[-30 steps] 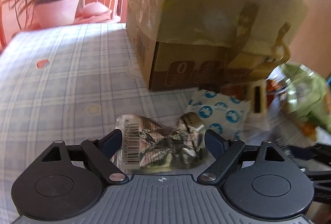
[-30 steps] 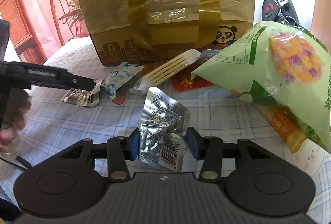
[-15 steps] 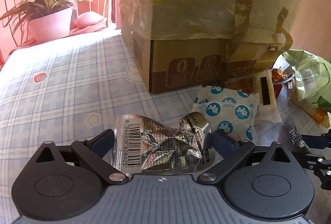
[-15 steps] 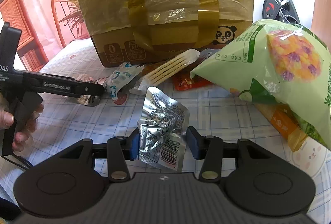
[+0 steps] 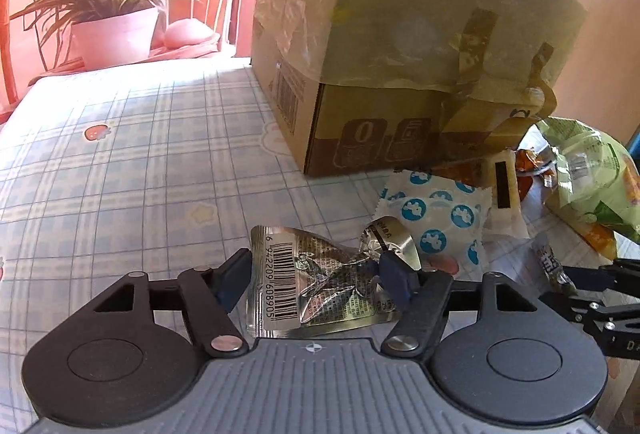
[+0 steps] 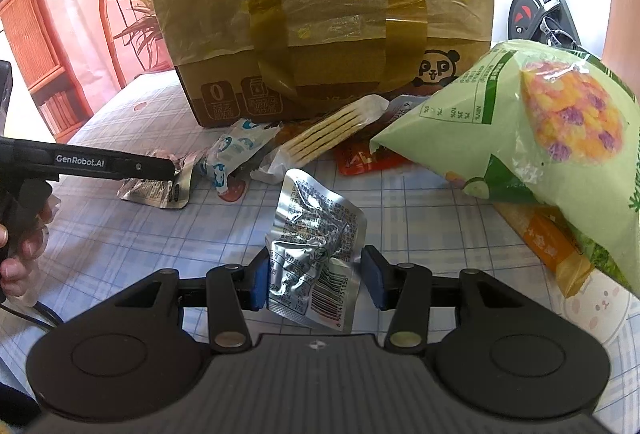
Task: Organize snacks
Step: 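Grasp a silver foil sachet with left tool while right tool grasps another sachet, then lift both silver sachets off the tablecloth toward the box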
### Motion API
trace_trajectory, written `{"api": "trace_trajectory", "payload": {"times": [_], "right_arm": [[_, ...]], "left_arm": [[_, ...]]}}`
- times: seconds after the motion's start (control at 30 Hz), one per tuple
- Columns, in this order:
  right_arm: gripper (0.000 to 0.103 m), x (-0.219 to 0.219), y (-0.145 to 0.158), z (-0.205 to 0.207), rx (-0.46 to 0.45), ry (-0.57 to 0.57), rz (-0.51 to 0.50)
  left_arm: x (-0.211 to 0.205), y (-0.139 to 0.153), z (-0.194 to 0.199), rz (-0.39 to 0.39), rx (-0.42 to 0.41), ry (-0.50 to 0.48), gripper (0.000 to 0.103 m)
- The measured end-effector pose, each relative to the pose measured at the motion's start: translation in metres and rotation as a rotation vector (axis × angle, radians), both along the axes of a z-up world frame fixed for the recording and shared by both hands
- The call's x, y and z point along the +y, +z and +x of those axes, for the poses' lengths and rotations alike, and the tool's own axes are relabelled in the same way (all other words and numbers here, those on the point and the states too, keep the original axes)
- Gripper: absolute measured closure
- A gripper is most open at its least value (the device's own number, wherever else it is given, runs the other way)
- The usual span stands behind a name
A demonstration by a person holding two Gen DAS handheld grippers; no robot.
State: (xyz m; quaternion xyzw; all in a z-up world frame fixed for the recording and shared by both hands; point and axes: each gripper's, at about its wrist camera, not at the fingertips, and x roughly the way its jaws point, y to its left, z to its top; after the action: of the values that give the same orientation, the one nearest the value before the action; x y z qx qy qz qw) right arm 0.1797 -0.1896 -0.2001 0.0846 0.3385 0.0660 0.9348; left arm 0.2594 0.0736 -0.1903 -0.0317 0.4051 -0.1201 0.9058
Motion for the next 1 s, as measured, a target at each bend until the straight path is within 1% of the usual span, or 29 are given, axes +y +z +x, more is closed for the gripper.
{"api": "trace_trajectory", "payload": {"times": [0.13, 0.2, 0.23, 0.27, 0.3, 0.33, 0.63, 1.0], "right_arm": [[0.054, 0.0, 0.001, 0.001, -0.001, -0.003, 0.004], [0.054, 0.0, 0.002, 0.0, -0.006, -0.001, 0.011], [0.054, 0.0, 0.002, 0.0, -0.008, -0.001, 0.011], [0.054, 0.0, 0.003, 0.0, -0.01, -0.001, 0.011], [0.057, -0.001, 0.003, -0.001, -0.01, 0.002, 0.014], [0.065, -0.001, 0.003, -0.001, -0.01, 0.003, 0.016], [0.065, 0.001, 0.003, 0.0, 0.0, 0.008, 0.004], [0.065, 0.001, 0.002, 0.001, 0.004, 0.011, 0.003]], "left_arm": [[-0.003, 0.004, -0.005, 0.017, -0.01, -0.016, 0.036], [-0.002, 0.007, -0.007, 0.013, -0.009, -0.007, 0.076], [-0.001, 0.006, -0.006, 0.01, 0.01, -0.007, 0.091], [0.0, 0.005, -0.005, 0.005, 0.025, -0.004, 0.091], [0.001, 0.004, -0.006, 0.001, 0.025, -0.006, 0.091], [0.001, 0.004, -0.006, 0.003, 0.022, -0.009, 0.091], [0.002, 0.003, -0.01, -0.001, 0.027, -0.001, 0.091], [0.001, 0.003, -0.021, -0.04, 0.057, 0.015, 0.091]]}}
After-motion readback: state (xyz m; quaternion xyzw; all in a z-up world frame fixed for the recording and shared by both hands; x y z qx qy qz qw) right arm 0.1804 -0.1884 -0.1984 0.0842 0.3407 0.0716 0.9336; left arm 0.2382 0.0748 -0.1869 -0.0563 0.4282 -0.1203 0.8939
